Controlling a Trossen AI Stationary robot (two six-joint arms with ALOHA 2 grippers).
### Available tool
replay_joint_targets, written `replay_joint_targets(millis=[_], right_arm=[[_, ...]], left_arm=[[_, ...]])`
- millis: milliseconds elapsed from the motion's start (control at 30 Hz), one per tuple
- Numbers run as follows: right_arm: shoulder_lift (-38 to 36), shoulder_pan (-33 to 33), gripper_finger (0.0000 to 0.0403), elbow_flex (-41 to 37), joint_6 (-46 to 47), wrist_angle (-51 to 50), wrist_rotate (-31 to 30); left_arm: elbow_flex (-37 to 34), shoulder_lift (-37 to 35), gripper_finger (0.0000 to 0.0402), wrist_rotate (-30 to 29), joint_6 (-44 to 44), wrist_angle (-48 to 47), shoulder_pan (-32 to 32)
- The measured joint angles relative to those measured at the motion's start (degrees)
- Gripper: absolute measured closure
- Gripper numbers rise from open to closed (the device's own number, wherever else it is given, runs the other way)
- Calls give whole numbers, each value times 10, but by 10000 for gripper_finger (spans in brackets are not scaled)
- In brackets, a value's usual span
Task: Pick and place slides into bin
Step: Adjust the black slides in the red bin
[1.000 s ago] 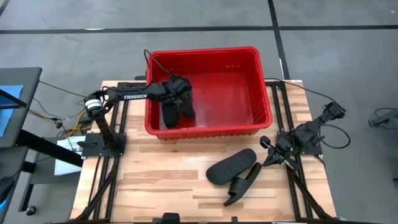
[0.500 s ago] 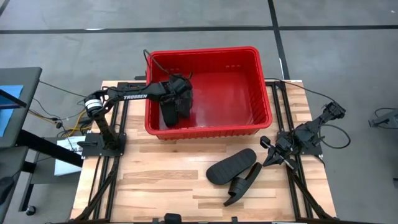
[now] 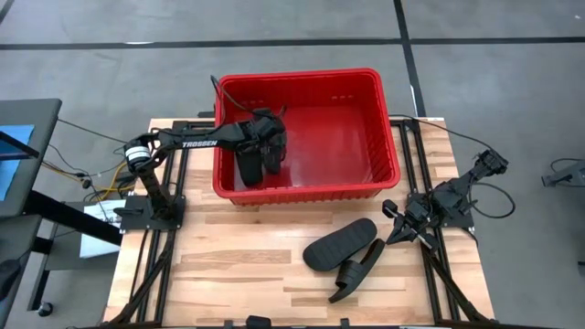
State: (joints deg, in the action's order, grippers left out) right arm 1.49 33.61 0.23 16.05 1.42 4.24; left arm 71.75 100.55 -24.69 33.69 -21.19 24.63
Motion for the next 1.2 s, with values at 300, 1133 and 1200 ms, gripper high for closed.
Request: replay_joint_targets(millis=[300, 1133, 1200], right_arm=[[0, 0, 403, 0, 0, 0, 0], [0, 0, 403, 0, 0, 0, 0], [0, 0, 403, 0, 0, 0, 0]], left_arm=[[0, 0, 401, 5, -14, 41, 0], [0, 7, 375, 45, -17, -49, 26], [0, 7, 368, 46, -17, -49, 26]])
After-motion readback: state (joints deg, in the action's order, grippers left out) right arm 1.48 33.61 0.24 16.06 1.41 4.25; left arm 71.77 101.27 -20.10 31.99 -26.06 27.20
